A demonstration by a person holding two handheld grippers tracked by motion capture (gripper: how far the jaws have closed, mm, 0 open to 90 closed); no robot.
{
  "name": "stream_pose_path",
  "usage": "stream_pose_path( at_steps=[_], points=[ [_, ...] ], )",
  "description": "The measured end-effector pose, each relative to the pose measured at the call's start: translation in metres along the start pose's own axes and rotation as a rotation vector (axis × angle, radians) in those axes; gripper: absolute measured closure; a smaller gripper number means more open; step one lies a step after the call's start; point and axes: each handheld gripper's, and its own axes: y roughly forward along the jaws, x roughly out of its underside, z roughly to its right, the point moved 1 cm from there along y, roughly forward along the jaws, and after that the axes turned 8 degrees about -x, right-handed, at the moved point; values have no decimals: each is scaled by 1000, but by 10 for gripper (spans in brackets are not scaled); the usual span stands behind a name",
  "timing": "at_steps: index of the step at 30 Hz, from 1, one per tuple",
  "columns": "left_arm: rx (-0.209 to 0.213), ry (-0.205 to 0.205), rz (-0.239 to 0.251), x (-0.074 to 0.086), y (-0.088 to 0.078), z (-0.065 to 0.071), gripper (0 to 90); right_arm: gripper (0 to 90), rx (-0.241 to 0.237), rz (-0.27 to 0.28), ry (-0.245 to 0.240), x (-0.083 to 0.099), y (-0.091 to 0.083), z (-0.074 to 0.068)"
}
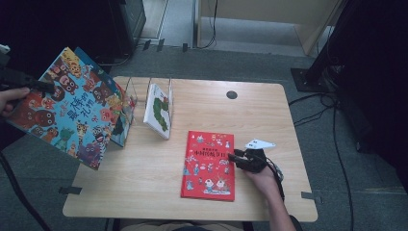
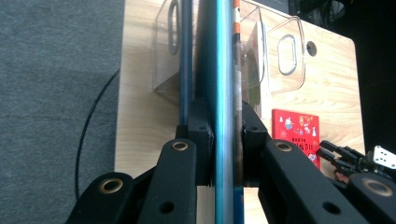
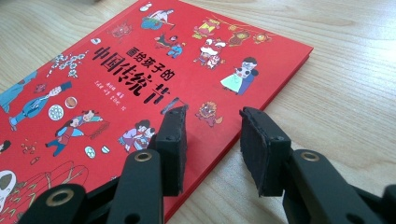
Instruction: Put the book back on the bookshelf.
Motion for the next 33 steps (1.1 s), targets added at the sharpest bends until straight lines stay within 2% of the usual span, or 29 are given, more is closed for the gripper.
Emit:
stream_pose_path(
  at_steps=[4, 10, 12, 18, 22, 26, 30, 33],
  points=[
    [4, 5, -7, -6, 9, 8, 805, 614, 0, -2, 3, 0, 0, 0],
    [-2, -10, 37, -13, 25, 13, 808, 617, 0, -2, 5, 0, -1, 0],
    [-3, -16, 36, -16, 31, 14, 807, 622, 0, -2, 7, 0, 0, -1],
    [-25, 8, 12, -23, 49, 18, 801, 621, 1, -1, -6, 0, 0, -1],
    [-18, 8, 10, -26, 62, 21, 796, 621, 6, -3, -12, 0, 0, -1],
    [-22, 1, 15, -29, 62, 23, 791, 621, 9, -2, -10, 0, 0, -3],
    [-27, -1, 20, -30, 55, 20, 799, 623, 15, -2, -8, 1, 0, -4],
    [-25, -11, 50, -31, 48, 17, 803, 623, 17, 6, -9, 2, -1, -4]
  ],
)
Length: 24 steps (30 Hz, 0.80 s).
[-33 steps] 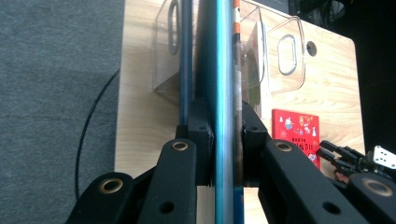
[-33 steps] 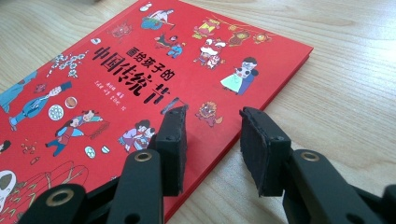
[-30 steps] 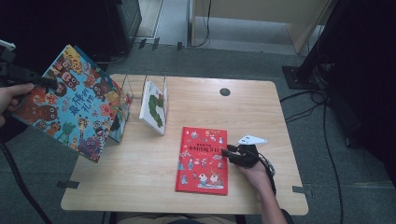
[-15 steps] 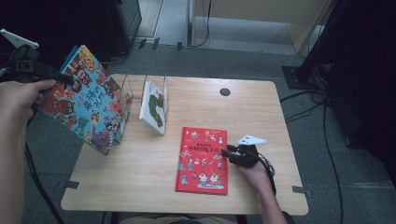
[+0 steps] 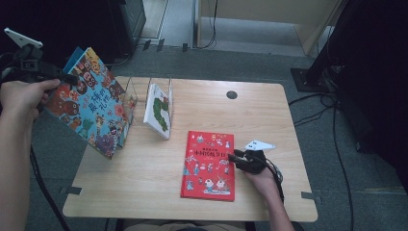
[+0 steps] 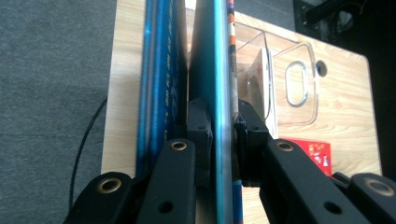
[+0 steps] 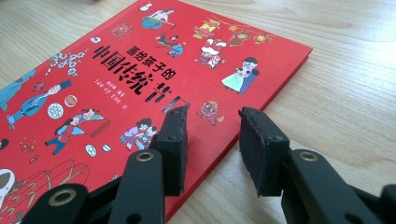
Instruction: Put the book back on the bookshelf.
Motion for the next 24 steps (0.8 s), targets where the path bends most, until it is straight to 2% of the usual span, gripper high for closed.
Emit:
stream_pose_path(
  at_steps=[2, 5, 10, 13, 16, 21, 22, 24],
  points=[
    [11, -7, 17, -1, 0, -1, 802, 623, 3, 1, 0, 0, 0, 0],
    [2, -10, 42, -2, 5, 3, 803, 624, 4, 0, 2, 0, 0, -1],
    [8, -19, 37, -3, 14, 6, 799, 624, 2, 0, 6, 1, 0, -1],
    [6, -16, 20, -3, 14, 3, 799, 622, 1, 1, 2, 1, 0, 0],
    [0, -12, -19, -3, 15, 3, 800, 622, 1, 0, 1, 1, 0, 0],
    [8, 5, -12, -3, 12, 6, 813, 622, -1, -1, 3, 1, 0, -1],
    [28, 5, 21, -3, 8, 6, 820, 622, -2, -2, 1, 1, 0, -1],
    [72, -17, 38, -5, 3, 7, 823, 620, -1, -1, -1, 0, 0, 0]
  ],
)
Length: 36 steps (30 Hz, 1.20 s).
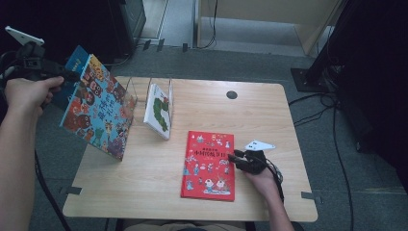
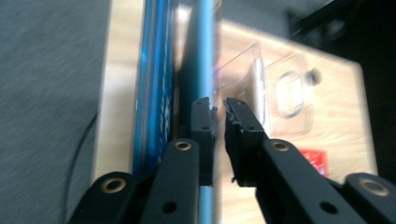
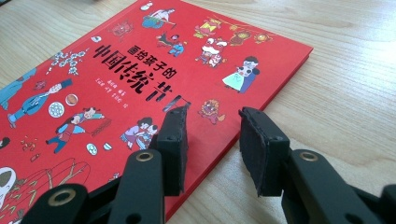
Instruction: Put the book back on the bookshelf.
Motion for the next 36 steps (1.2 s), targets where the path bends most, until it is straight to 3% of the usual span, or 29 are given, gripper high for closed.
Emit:
stream_pose_path(
  at_steps=[3, 6, 11, 17, 21, 27, 29, 36],
  points=[
    [-32, 40, -21, -2, -3, 5, 798, 618, -1, -1, -2, 0, 0, 0],
    [-12, 51, -20, -2, -4, 8, 782, 617, -3, 1, -1, 0, 0, 1],
    [-27, 98, -35, 1, -1, 13, 740, 612, -1, 0, 1, 0, 0, 1],
    [-14, 121, -47, 8, 3, 19, 743, 607, -4, -1, 12, 0, 0, 1],
    [15, 134, -42, 17, 4, 25, 742, 607, -8, -7, 14, 0, -1, 1],
    [13, 165, -52, 32, 9, 28, 704, 614, 0, -16, 6, 0, -4, 2],
    [37, 174, -58, 39, 12, 28, 720, 621, 1, -12, 9, 0, -5, 2],
    [60, 196, -67, 61, 22, 34, 750, 631, 9, -11, 20, 0, -9, 5]
  ],
)
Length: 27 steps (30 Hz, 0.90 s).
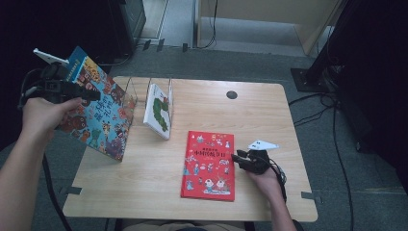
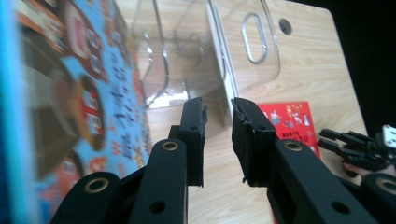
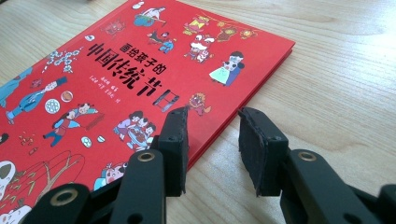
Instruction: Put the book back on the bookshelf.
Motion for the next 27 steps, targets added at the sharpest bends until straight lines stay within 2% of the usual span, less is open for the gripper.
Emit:
stream_pose_path(
  at_steps=[7, 11, 15, 17, 22, 27],
  points=[
    [28, 22, -14, 17, 11, 11, 754, 638, -3, -2, -8, 0, 0, -1],
    [67, 17, -26, 28, 22, 15, 741, 639, -2, -8, -13, 0, 0, -1],
    [89, 26, -44, 40, 34, 17, 730, 640, 1, -12, -16, 1, 0, -1],
    [77, 29, -55, 45, 40, 17, 723, 640, 2, -11, -17, 1, 0, -1],
    [78, 41, -79, 59, 56, 19, 694, 639, 2, -10, -19, 1, 0, -1],
    [100, 52, -80, 73, 74, 25, 665, 638, 7, -13, -19, 1, 0, -1]
  ],
)
